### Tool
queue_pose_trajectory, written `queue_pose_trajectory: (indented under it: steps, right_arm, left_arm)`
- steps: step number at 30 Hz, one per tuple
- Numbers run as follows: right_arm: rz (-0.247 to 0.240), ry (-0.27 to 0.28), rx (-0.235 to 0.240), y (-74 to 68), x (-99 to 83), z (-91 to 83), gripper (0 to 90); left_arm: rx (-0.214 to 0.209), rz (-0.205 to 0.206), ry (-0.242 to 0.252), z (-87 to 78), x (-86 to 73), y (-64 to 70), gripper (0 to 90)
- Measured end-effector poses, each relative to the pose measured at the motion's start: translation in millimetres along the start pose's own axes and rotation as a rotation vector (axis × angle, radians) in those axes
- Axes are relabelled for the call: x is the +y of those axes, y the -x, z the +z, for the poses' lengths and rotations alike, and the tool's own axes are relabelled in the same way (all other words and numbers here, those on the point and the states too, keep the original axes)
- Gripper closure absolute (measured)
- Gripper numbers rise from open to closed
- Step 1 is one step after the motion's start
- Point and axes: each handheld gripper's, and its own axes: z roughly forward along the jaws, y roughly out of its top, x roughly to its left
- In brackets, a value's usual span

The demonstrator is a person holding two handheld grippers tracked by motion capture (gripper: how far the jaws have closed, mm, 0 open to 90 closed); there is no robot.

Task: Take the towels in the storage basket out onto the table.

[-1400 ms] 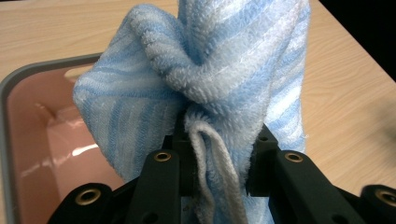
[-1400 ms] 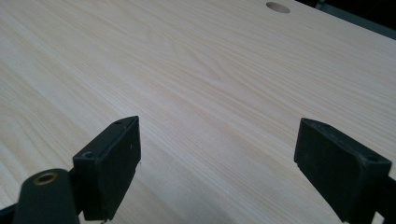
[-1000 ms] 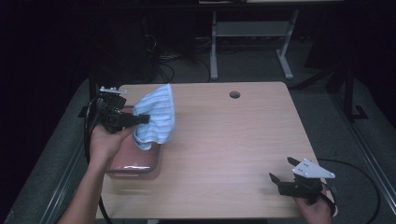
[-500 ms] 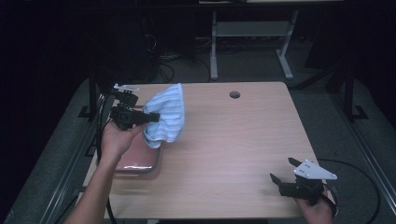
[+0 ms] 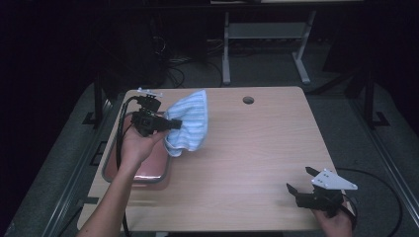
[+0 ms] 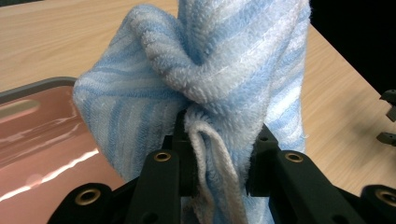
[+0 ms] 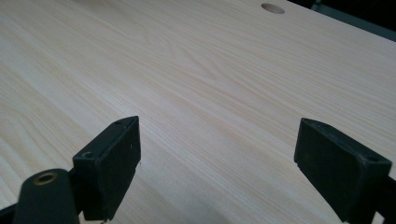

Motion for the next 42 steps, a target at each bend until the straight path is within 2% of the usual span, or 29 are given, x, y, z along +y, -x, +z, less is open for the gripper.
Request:
queue_pose_trajectory:
  steps: [19,30,42]
  right_arm:
    - [0.005,0.001,0.0,0.8,0.5,-0.5,14.2]
    - [0.008,0.005,-0.002,1.2,0.5,-1.7,14.2]
    - [0.007,0.008,-0.003,1.7,0.9,-1.9,14.2]
  left_arm:
    - [-0.046,0.032,-0.015,24.3,13.0,23.0,70.4]
    - [-0.066,0.066,-0.037,41.0,22.3,40.7,70.4]
    - [-0.08,0.084,-0.051,56.7,27.9,52.8,70.4]
